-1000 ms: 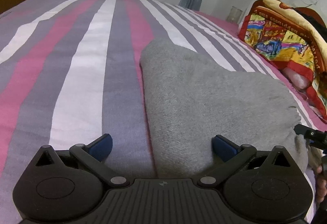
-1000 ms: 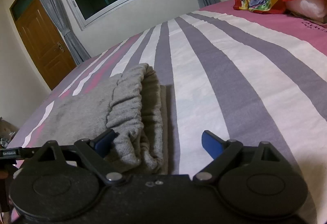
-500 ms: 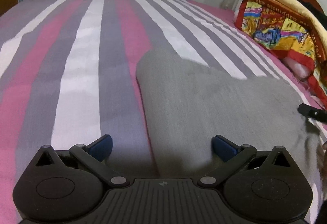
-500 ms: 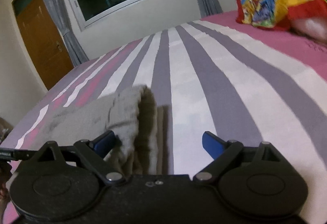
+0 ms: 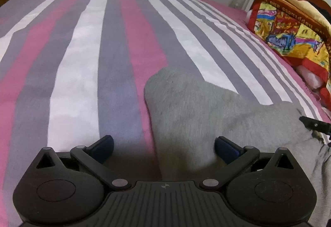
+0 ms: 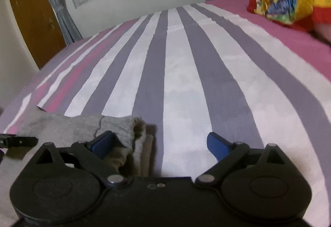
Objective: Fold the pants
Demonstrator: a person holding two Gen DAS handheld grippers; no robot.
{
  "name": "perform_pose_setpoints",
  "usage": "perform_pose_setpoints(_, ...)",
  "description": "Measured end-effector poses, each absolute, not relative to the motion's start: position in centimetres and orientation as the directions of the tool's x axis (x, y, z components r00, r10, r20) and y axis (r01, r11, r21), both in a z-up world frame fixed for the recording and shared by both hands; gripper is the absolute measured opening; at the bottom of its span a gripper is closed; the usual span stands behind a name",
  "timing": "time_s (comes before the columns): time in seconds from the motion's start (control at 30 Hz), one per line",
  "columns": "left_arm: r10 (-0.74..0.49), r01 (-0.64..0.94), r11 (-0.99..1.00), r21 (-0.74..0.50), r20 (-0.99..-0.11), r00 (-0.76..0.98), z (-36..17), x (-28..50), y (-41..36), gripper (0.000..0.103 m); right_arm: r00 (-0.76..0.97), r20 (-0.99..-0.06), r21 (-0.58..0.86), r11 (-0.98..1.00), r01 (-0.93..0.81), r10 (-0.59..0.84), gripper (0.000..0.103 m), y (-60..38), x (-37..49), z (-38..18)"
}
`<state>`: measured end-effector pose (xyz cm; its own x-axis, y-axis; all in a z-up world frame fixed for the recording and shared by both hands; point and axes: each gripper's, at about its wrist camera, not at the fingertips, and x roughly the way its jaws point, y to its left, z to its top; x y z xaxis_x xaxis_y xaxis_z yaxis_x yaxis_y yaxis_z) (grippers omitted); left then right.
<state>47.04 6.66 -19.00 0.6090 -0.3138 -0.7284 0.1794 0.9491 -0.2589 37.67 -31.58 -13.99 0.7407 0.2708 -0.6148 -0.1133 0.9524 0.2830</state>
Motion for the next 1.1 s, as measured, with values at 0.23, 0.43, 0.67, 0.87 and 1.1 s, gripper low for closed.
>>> perform_pose_setpoints(0.23,-0.319,0.191,0.948,-0.255,-0.74,0.593,-18.4,42.0,6.5,0.103,0.722,-0.637,0.297,0.95,-0.092,0.269,0.096,-32.7,34.0,-12.8)
perform_pose_setpoints(0.43,-0.339,0.229,0.941,-0.251,-0.736,0.586,-18.1,37.8,7.2,0.103,0.707,-0.644,0.309,0.945,-0.109,0.292,0.095,-33.1,30.5,-12.7)
perform_pose_setpoints(0.67,-0.544,0.252,0.835,-0.489,-0.665,0.512,-18.1,37.9,9.4,0.085,0.67,-0.538,0.598,0.792,-0.124,0.511,0.058,-36.3,29.8,-12.4)
perform_pose_setpoints(0.87,-0.75,0.223,0.634,-0.74,-0.518,0.412,-21.2,40.8,12.0,0.075,0.575,-0.421,0.838,0.543,-0.049,0.702,0.054,-39.0,32.9,-16.6)
perform_pose_setpoints(1.1,-0.871,0.277,0.455,-0.846,-0.357,0.338,-24.6,42.6,12.4,0.069,0.47,-0.353,0.879,0.459,-0.128,0.809,0.054,-38.9,35.2,-18.4)
